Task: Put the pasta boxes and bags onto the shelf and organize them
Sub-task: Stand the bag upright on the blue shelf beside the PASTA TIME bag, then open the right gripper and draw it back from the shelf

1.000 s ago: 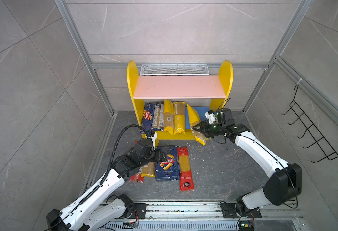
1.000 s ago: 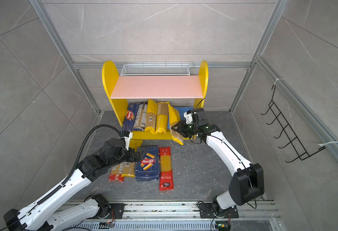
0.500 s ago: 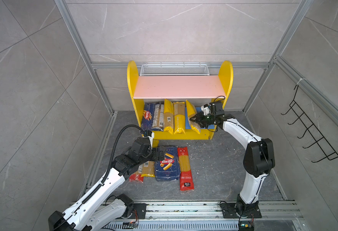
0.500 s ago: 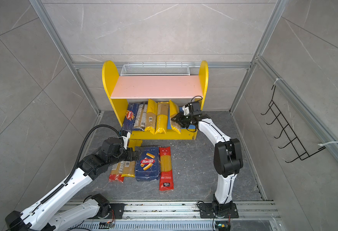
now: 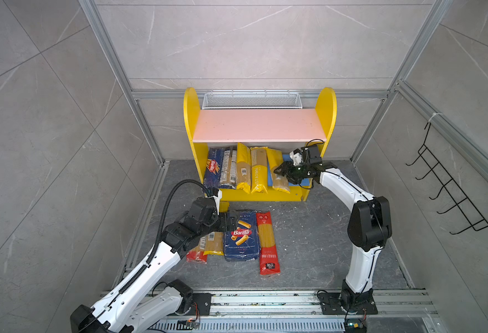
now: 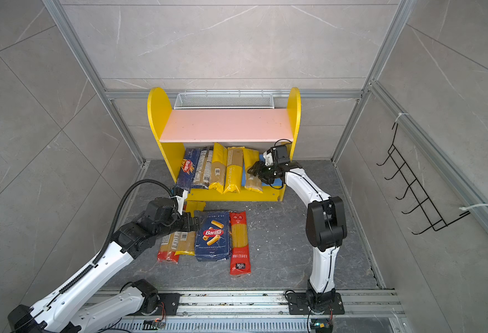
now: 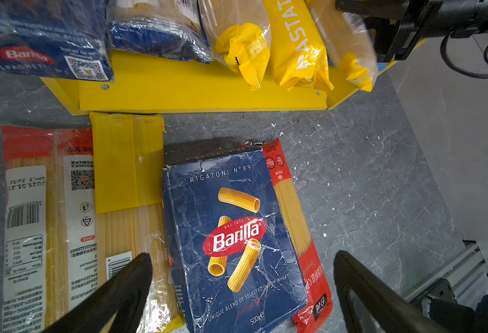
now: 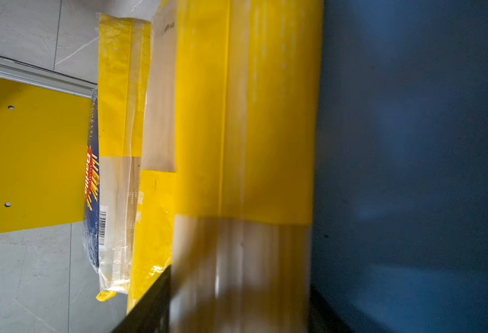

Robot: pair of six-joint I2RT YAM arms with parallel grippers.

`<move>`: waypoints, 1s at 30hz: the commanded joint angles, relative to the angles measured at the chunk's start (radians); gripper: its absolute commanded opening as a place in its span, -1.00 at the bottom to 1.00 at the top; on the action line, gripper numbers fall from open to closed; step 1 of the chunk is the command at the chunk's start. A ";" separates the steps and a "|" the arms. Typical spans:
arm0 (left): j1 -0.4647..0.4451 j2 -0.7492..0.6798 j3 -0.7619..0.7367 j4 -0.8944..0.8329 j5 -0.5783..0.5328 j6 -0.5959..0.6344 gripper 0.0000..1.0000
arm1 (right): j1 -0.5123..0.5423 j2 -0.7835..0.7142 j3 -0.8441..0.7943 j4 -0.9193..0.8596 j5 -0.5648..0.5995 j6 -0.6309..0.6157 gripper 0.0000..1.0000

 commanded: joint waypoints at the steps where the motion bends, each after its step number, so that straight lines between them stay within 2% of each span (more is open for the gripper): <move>1: 0.006 -0.031 -0.006 0.015 0.011 0.010 1.00 | -0.013 -0.004 0.038 0.048 -0.026 -0.014 0.29; 11: 0.006 -0.083 -0.014 -0.014 -0.006 0.005 1.00 | -0.013 -0.060 -0.006 0.029 -0.022 -0.019 0.34; 23: 0.006 -0.156 0.006 -0.114 -0.071 -0.001 1.00 | -0.013 -0.234 -0.119 -0.042 0.020 -0.096 0.35; 26: 0.006 -0.181 0.009 -0.150 -0.095 -0.005 1.00 | -0.013 -0.278 -0.153 -0.056 0.019 -0.100 0.37; 30: 0.006 -0.246 0.040 -0.234 -0.184 0.008 1.00 | -0.012 -0.363 -0.245 -0.063 0.017 -0.100 0.38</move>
